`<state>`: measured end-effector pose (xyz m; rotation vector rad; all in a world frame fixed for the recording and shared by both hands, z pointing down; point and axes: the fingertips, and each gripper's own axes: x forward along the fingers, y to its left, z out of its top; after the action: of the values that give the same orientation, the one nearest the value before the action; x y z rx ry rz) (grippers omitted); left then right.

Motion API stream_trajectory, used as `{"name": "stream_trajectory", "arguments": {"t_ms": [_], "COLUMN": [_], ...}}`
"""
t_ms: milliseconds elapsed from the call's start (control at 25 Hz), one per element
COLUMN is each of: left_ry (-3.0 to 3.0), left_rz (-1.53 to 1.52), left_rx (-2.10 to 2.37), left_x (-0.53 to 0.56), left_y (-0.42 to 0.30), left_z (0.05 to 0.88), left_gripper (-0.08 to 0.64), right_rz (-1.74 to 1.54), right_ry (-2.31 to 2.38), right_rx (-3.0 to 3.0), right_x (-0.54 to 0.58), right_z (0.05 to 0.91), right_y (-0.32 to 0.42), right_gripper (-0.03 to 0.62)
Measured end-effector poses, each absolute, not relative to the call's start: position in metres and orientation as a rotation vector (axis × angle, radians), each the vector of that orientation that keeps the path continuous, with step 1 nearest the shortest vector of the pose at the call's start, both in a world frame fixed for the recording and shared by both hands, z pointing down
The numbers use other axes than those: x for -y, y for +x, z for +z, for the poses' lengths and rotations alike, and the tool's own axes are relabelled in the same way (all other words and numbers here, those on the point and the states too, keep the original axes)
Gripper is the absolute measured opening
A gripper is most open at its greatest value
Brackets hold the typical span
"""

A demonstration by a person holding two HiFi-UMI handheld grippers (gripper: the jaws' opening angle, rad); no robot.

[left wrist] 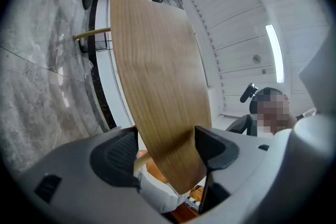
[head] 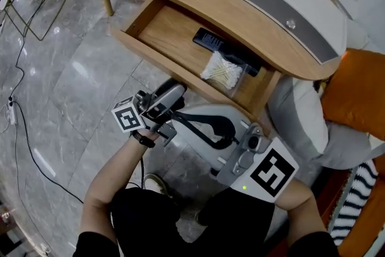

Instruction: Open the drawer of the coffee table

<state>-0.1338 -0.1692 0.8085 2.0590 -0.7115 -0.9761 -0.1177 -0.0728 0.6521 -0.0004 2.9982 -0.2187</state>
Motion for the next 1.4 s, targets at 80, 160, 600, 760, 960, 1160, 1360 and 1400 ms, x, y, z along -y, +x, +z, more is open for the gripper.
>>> {"name": "stream_trajectory", "arguments": {"t_ms": [80,160,600,760,960,1160,1360,1400], "left_ry": [2.021,1.954,1.8,1.734,1.629,1.638,1.662,1.696], "left_rz": [-0.972,-0.972,-0.716,-0.629,-0.535,-0.43,-0.406,-0.384], "left_rx": [0.747,0.784,0.955,0.978,1.135,1.159,1.174,1.172], "left_x": [0.172,0.167,0.119,0.098,0.085,0.078,0.08,0.081], "left_y": [-0.134,-0.137,-0.145,-0.137,-0.147,-0.141,-0.15,-0.15], "left_z": [0.815,0.824,0.809,0.791,0.764,0.725,0.666,0.651], "left_gripper": [0.339,0.345,0.35,0.35,0.276,0.13,0.035,0.032], "right_rz": [-0.28,-0.338,-0.467,-0.5,-0.53,-0.511,-0.487,-0.478], "right_ry": [-0.049,-0.096,-0.424,-0.498,-0.595,-0.639,-0.677,-0.685], "right_rx": [-2.991,-2.991,-3.085,-3.142,-3.172,-3.195,-3.181,-3.175], "right_x": [0.077,0.076,0.07,0.065,0.066,0.063,0.063,0.064], "right_z": [0.647,0.642,0.627,0.6,0.558,0.51,0.445,0.431], "right_y": [-0.125,-0.125,-0.08,-0.067,-0.054,-0.048,-0.056,-0.057], "right_gripper": [0.005,0.005,0.005,0.005,0.005,0.005,0.005,0.005]}}
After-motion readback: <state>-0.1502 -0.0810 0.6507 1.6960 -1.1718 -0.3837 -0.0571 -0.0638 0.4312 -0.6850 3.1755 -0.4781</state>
